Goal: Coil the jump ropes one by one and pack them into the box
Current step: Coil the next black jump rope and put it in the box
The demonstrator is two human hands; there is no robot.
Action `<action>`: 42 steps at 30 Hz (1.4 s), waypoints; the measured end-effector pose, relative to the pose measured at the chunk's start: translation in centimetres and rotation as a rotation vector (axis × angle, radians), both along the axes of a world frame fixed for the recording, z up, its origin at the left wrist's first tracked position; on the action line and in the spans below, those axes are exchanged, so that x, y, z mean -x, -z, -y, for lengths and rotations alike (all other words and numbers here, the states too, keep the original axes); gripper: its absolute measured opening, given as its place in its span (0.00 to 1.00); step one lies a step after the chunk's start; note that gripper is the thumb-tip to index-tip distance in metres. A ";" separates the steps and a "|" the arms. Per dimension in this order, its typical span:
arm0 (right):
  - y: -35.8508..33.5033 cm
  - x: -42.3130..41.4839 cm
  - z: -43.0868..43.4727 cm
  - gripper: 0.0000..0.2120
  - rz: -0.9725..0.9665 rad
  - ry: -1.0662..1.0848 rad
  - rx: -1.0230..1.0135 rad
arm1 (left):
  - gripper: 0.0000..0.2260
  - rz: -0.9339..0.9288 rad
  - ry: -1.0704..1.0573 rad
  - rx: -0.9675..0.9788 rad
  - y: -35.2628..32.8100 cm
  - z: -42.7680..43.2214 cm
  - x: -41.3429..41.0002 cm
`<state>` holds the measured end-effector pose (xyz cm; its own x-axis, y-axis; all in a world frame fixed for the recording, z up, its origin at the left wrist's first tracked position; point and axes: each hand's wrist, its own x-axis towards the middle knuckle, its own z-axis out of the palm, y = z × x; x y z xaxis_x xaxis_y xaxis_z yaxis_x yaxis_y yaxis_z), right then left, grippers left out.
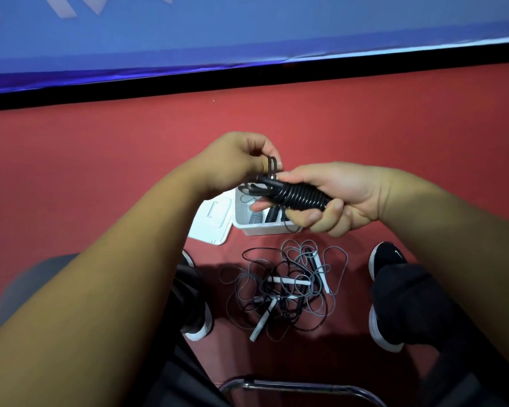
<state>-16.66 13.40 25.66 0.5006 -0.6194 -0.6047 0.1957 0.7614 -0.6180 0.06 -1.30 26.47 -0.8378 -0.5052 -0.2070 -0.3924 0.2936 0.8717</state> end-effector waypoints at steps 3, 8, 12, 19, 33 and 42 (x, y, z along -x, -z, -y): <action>0.4 -0.5 0.0 0.22 -0.100 0.022 -0.021 | 0.08 -0.045 -0.028 0.033 -0.2 0.4 0.2; 1.5 -0.9 0.6 0.22 -0.300 0.251 0.007 | 0.06 -0.062 -0.065 0.221 -1.0 0.5 0.3; 2.2 -0.8 1.2 0.25 -0.402 0.444 -0.014 | 0.07 0.011 -0.019 0.369 -1.4 0.5 0.2; 2.3 -0.8 1.9 0.17 -0.226 0.671 0.021 | 0.13 0.244 0.063 0.372 -0.6 0.4 0.4; 1.8 -0.9 2.0 0.21 -0.307 0.764 0.113 | 0.17 0.229 -0.063 0.086 0.4 -0.7 0.8; 1.7 0.3 2.3 0.22 -0.302 0.753 0.153 | 0.17 -0.070 -0.038 -0.298 0.1 -0.5 0.8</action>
